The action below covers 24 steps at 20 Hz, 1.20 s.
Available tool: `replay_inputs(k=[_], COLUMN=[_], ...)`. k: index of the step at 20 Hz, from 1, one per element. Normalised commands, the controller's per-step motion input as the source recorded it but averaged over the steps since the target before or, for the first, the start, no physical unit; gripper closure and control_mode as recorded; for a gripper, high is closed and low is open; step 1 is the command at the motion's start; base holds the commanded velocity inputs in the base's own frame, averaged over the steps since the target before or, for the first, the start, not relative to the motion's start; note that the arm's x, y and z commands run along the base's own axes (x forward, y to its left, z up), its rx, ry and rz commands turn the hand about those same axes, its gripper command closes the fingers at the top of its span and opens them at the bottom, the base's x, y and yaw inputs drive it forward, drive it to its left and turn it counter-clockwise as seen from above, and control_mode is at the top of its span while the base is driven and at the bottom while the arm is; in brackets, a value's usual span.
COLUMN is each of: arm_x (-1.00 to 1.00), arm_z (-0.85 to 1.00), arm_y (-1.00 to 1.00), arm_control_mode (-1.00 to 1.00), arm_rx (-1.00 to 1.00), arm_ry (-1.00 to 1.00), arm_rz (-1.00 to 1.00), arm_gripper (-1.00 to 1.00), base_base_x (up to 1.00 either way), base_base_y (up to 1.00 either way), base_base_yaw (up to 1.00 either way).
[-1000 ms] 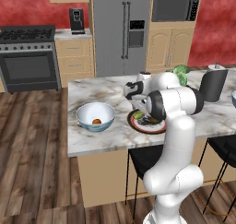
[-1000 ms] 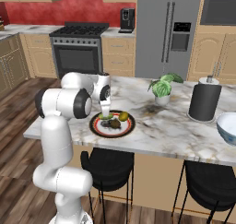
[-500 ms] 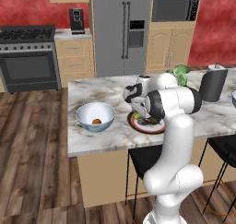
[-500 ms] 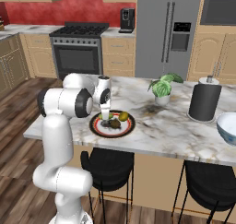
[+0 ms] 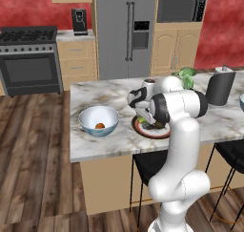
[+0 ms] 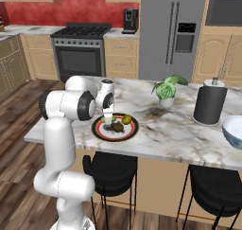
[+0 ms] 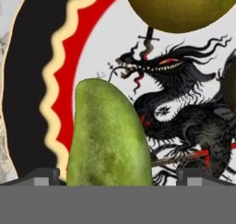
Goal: Take the fruits from the plate on the dining counter and place two fruits in each bowl.
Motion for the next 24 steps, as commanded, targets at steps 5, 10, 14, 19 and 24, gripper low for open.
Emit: replay_inputs(k=[5, 10, 14, 19, 24], arm_x=[0.00, 0.00, 0.00, 0.00, -0.19], arm_z=[-0.04, -0.03, 0.00, 0.00, 0.37], arm_y=[0.00, 0.00, 0.00, 0.00, 0.01], arm_control_mode=[-1.00, -1.00, -1.00, -1.00, -1.00], arm_rx=[0.00, 0.00, 0.00, 0.00, 0.00], arm_ry=[0.00, -0.01, -0.03, 0.00, -0.13], arm_rz=[0.00, 0.00, 0.00, 0.00, 0.07], arm_gripper=[1.00, 1.00, 1.00, 1.00, 1.00], base_base_x=[0.00, 0.00, 0.00, 0.00, 0.00], base_base_y=[0.00, 0.00, 0.00, 0.00, 0.00], base_base_yaw=[0.00, 0.00, 0.00, 0.00, 0.00])
